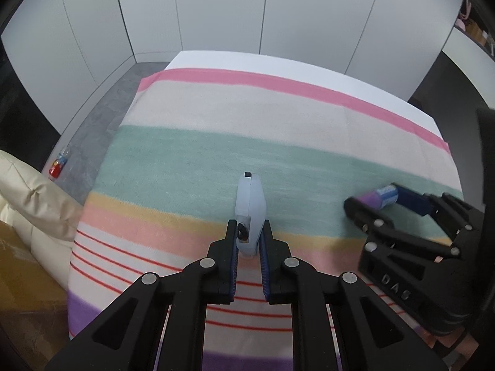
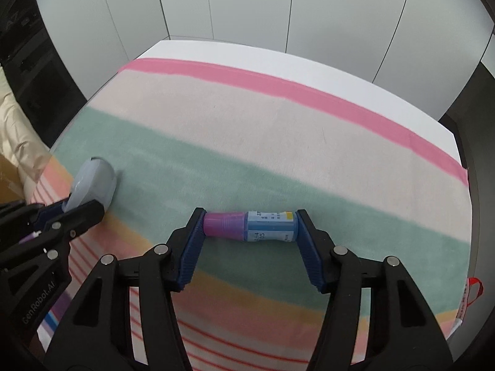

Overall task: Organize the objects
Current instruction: 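Grasp the white roller with the left tool while the right tool grasps the pink-capped blue tube, then carry the roller and tube with both tools over the cardboard box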

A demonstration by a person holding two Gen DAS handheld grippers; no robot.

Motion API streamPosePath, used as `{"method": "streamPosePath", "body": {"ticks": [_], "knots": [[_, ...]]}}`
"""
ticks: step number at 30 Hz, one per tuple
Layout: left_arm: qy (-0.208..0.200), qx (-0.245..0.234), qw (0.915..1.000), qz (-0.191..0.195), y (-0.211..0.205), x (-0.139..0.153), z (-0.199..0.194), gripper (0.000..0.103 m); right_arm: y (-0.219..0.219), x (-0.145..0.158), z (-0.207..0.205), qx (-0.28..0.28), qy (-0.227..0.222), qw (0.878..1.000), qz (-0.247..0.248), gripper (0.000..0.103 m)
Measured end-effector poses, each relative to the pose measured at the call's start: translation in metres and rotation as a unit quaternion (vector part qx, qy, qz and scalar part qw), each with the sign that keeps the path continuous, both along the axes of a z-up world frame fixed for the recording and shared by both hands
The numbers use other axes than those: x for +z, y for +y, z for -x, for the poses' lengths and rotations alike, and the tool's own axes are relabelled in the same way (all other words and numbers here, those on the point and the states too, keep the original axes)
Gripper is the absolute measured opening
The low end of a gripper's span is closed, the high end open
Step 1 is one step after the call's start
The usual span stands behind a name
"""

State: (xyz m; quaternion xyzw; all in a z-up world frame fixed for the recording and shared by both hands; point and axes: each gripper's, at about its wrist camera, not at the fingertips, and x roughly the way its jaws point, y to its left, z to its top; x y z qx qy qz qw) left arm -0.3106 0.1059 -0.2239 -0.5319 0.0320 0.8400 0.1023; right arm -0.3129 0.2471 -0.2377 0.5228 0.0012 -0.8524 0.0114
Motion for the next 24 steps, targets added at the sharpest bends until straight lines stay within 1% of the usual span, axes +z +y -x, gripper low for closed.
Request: {"method": "streamPosePath", "body": {"ticks": [3, 6, 8, 11, 15, 19, 22, 24], "knots": [[0.003, 0.0, 1.0, -0.005, 0.002, 0.01, -0.008, 0.013, 0.005, 0.004, -0.008, -0.011, -0.011, 1.0, 0.02, 0.06], [0.006, -0.004, 0.9999, -0.008, 0.004, 0.025, -0.021, 0.013, 0.015, 0.015, -0.023, -0.029, -0.02, 0.999, 0.041, 0.06], [0.009, -0.009, 0.9999, -0.01, 0.006, 0.036, -0.029, 0.013, 0.017, 0.023, -0.031, -0.032, -0.019, 0.998, 0.045, 0.06], [0.015, -0.015, 0.9997, -0.014, 0.01, 0.055, -0.042, 0.013, 0.024, 0.043, -0.046, -0.04, -0.014, 0.998, 0.047, 0.06], [0.026, -0.028, 0.9991, -0.018, 0.017, 0.083, -0.063, 0.013, 0.035, 0.076, -0.066, -0.048, 0.0, 0.998, 0.046, 0.06], [0.032, -0.042, 0.9983, -0.022, 0.022, 0.104, -0.084, 0.013, 0.041, 0.108, -0.087, -0.051, 0.016, 0.998, 0.044, 0.06], [0.037, -0.052, 0.9977, -0.024, 0.026, 0.122, -0.108, 0.013, 0.044, 0.131, -0.108, -0.053, 0.027, 0.997, 0.04, 0.06], [0.051, -0.062, 0.9965, -0.024, 0.031, 0.138, -0.128, 0.013, 0.054, 0.146, -0.131, -0.056, 0.03, 0.997, 0.044, 0.06]]}}
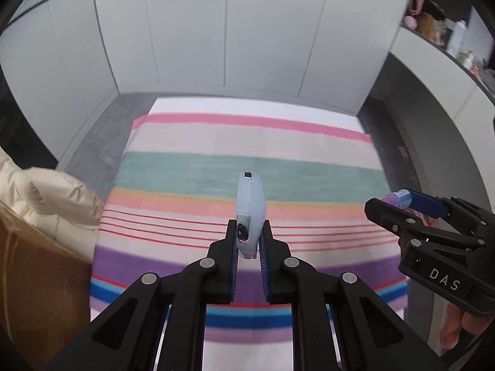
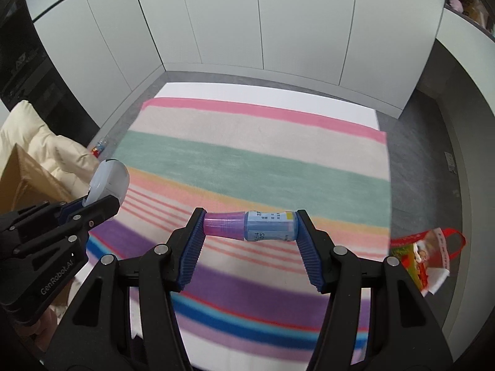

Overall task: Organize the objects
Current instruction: 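Carry the roller and tube with both tools over the cardboard box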

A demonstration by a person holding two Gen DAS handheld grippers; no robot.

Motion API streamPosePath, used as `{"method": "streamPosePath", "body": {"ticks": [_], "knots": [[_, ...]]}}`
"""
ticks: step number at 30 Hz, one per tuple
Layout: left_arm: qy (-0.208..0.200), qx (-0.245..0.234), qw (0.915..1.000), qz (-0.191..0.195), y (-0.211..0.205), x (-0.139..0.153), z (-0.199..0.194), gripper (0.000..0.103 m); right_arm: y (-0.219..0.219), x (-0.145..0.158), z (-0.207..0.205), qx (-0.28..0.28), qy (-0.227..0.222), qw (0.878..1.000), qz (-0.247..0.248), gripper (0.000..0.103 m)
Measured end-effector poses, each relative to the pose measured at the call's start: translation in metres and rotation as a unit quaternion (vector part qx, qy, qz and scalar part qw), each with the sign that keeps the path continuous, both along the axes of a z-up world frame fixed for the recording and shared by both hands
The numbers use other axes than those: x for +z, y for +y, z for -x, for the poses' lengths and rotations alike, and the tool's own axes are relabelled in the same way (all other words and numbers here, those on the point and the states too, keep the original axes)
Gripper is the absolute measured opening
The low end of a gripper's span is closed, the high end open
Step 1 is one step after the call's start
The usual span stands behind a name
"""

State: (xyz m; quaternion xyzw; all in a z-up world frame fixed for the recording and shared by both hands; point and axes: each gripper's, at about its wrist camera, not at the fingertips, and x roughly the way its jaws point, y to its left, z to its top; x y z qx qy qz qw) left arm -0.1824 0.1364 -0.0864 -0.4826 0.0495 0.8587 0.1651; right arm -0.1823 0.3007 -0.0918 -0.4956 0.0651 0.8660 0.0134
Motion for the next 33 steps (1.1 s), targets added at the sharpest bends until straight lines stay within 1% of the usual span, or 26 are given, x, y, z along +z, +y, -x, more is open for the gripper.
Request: {"method": "streamPosePath", "body": {"ticks": [2, 6, 9, 11, 14, 18, 20, 22, 23, 25, 29, 33], "knots": [[0.004, -0.005, 0.9999, -0.008, 0.003, 0.01, -0.013, 0.013, 0.007, 0.016, -0.022, -0.002, 0.004, 1.0, 0.002, 0.06], [0.015, -0.018, 0.9995, -0.022, 0.006, 0.027, -0.037, 0.013, 0.013, 0.037, -0.057, 0.0, 0.014, 1.0, -0.006, 0.06], [0.01, -0.033, 0.9988, -0.035, 0.01, 0.034, -0.048, 0.013, 0.017, 0.051, -0.079, -0.001, 0.022, 1.0, -0.007, 0.06], [0.018, -0.044, 0.9982, -0.036, 0.013, 0.041, -0.056, 0.013, 0.019, 0.059, -0.091, -0.002, 0.027, 1.0, -0.007, 0.06], [0.025, -0.045, 0.9978, -0.043, 0.011, 0.045, -0.062, 0.013, 0.021, 0.069, -0.102, -0.006, 0.035, 0.999, -0.002, 0.06], [0.036, -0.046, 0.9971, -0.049, 0.007, 0.051, -0.062, 0.013, 0.019, 0.074, -0.104, -0.003, 0.045, 0.999, 0.005, 0.06], [0.039, -0.039, 0.9971, -0.053, 0.001, 0.051, -0.059, 0.013, 0.019, 0.072, -0.103, 0.004, 0.038, 0.999, 0.01, 0.06], [0.037, -0.03, 0.9973, -0.056, -0.008, 0.049, -0.056, 0.013, 0.022, 0.069, -0.102, -0.011, 0.037, 0.999, 0.018, 0.06], [0.036, -0.026, 0.9974, -0.057, -0.011, 0.048, -0.053, 0.013, 0.024, 0.066, -0.099, -0.02, 0.03, 0.999, 0.029, 0.06], [0.034, -0.021, 0.9976, -0.056, -0.019, 0.045, -0.049, 0.013, 0.023, 0.062, -0.095, -0.022, 0.029, 0.999, 0.041, 0.06], [0.032, -0.012, 0.9978, -0.056, -0.033, 0.041, -0.043, 0.013, 0.01, 0.061, -0.085, -0.008, 0.034, 0.999, 0.023, 0.06], [0.025, 0.004, 0.998, -0.058, -0.051, 0.037, -0.038, 0.013, -0.005, 0.062, -0.075, 0.002, 0.037, 0.999, 0.026, 0.06]]}}
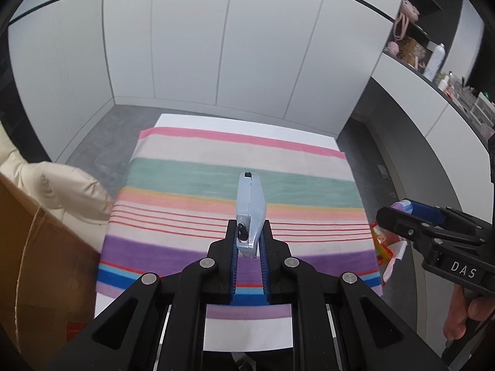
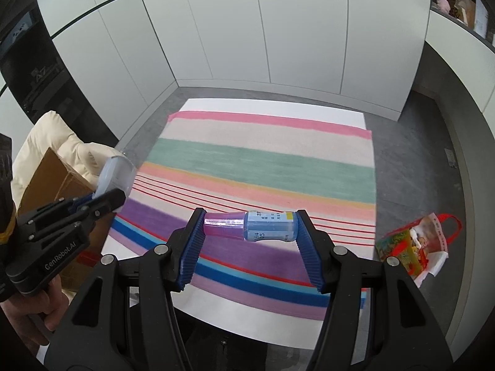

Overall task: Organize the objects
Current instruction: 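Carry the roller and tube with both tools over the cardboard box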

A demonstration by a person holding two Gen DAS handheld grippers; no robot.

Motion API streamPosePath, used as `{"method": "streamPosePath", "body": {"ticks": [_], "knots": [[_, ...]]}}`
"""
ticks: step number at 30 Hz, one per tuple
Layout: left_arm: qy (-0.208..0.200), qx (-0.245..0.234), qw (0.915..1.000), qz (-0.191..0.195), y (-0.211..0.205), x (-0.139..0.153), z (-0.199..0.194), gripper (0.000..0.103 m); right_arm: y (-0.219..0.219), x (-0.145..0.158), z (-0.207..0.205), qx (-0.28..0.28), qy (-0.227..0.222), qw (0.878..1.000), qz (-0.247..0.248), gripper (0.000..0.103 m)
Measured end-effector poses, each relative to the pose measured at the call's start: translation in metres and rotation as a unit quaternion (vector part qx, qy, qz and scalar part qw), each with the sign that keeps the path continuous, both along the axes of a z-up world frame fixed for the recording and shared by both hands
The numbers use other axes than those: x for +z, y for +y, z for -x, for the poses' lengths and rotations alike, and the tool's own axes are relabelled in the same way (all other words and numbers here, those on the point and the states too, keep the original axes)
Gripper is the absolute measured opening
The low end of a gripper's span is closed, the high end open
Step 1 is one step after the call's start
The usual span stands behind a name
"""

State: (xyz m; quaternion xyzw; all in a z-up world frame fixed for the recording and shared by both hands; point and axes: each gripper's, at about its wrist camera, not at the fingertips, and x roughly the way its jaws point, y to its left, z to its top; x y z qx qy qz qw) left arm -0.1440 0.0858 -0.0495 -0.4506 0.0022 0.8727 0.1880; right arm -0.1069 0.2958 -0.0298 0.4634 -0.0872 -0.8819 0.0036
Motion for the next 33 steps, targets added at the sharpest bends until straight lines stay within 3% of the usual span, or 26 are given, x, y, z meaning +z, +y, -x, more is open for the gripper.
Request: {"method": "streamPosePath", "body": {"ticks": [20, 33], "knots": [[0.008, 0.065, 0.9979, 0.004, -0.087, 0.0, 0.0, 0.013, -0.096, 0.003, 0.032, 0.069, 0.013, 0.997, -0.027, 0.06], [0.01, 0.119, 0.9929, 0.005, -0.15, 0.002, -0.007, 0.013, -0.15, 0.004, 0.047, 0.103, 0.016, 0.994, -0.015, 0.06]]}}
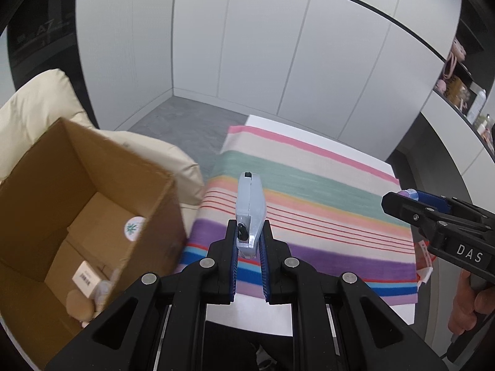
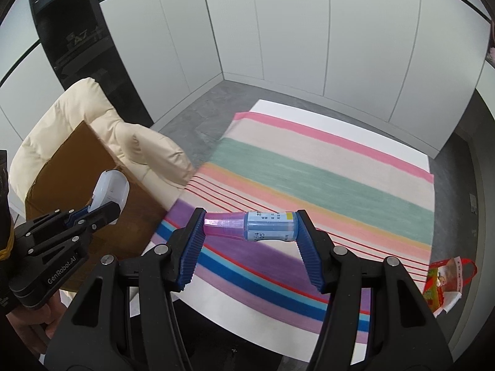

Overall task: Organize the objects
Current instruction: 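Carry the roller and tube with both tools over the cardboard box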

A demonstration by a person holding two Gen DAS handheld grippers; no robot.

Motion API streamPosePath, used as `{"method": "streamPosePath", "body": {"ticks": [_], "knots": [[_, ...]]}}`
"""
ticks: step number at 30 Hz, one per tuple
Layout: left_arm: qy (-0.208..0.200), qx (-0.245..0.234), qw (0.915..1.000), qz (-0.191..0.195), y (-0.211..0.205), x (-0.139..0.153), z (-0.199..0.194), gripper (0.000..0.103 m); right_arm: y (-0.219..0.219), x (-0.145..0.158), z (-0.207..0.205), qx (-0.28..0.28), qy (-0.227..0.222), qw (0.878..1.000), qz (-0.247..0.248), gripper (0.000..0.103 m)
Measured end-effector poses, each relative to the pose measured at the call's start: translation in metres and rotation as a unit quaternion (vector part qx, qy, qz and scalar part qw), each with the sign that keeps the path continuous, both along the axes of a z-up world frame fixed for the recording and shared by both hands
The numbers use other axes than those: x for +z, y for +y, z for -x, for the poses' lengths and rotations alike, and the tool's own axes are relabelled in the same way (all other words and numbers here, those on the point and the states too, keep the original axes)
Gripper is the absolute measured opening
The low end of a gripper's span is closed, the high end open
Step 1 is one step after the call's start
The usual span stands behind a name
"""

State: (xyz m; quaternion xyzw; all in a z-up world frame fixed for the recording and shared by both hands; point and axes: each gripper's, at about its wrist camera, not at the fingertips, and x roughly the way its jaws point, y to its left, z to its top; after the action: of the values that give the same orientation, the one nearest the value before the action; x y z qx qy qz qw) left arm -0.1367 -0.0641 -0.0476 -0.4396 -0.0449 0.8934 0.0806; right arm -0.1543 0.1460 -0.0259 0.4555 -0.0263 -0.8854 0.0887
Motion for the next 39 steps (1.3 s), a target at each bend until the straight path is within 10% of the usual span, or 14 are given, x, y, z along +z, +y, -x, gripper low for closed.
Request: {"method": "streamPosePath", "body": {"ticks": [39], "knots": [[-0.008, 0.143, 0.9894, 0.022, -0.178, -0.004, -0.073, 0.013, -0.227, 0.009, -0.011, 0.186, 0.018, 0.982, 0.003, 0.06]]}}
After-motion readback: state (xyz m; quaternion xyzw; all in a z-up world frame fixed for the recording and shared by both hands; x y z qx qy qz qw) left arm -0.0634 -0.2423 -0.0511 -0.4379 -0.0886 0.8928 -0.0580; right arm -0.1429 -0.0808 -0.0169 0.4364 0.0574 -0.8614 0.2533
